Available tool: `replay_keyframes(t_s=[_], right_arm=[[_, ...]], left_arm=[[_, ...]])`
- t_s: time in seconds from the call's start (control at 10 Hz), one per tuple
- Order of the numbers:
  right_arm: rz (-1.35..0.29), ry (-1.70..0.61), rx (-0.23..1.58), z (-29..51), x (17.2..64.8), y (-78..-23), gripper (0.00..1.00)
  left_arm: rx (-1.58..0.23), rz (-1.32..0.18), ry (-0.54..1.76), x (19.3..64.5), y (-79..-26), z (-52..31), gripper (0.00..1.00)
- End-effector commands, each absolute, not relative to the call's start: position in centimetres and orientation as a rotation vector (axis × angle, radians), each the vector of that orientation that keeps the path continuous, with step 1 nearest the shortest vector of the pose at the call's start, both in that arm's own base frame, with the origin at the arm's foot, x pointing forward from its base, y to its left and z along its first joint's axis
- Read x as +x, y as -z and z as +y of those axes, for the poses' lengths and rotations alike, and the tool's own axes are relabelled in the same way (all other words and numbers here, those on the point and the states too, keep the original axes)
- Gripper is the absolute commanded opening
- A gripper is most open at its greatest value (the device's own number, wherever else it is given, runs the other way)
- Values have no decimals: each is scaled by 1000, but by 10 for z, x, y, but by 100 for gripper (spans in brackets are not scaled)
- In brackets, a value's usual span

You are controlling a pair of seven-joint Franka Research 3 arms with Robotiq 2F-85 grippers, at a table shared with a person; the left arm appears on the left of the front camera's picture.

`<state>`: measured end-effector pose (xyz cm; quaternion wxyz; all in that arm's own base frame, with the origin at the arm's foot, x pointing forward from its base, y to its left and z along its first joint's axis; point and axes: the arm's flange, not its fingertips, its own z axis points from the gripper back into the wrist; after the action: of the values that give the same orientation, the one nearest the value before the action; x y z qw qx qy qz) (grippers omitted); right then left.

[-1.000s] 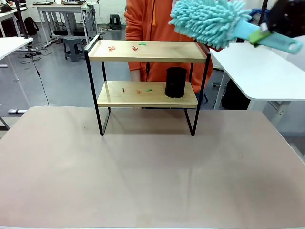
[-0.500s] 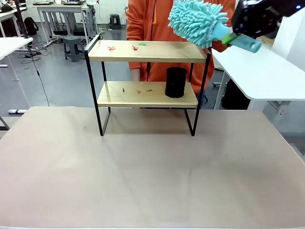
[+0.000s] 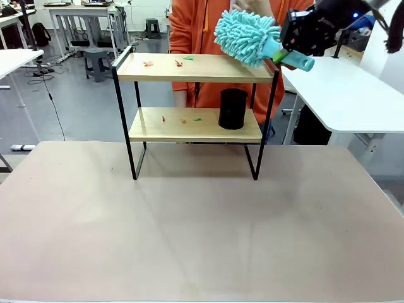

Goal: Clean the shelf.
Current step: Clean the specific tier of the Shelf with the Duster once objects are removed.

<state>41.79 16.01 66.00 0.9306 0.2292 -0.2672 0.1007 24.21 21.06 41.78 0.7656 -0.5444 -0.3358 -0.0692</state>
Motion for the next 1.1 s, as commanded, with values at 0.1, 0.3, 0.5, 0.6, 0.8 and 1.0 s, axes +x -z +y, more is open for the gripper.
replay_keyframes(t_s=[0.1, 0.3, 0.5, 0.6, 0.8, 1.0], right_arm=[[-513, -221, 462, 183, 435, -665, 13], [-487, -241, 476, 196, 446, -662, 13], [-431, -305, 489, 218, 450, -658, 13], [-374, -371, 518, 231, 451, -655, 13], [-239, -484, 548, 242, 447, -652, 13], [-165, -577, 582, 239, 442, -651, 13]], left_arm=[[-1189, -756, 169, 242, -419, 209, 100], [-1189, -756, 169, 242, -419, 209, 100], [-1189, -756, 169, 242, -419, 209, 100], [-1189, -756, 169, 242, -419, 209, 100], [-1189, -756, 169, 242, -419, 209, 100], [-1189, -756, 169, 242, -419, 209, 100]])
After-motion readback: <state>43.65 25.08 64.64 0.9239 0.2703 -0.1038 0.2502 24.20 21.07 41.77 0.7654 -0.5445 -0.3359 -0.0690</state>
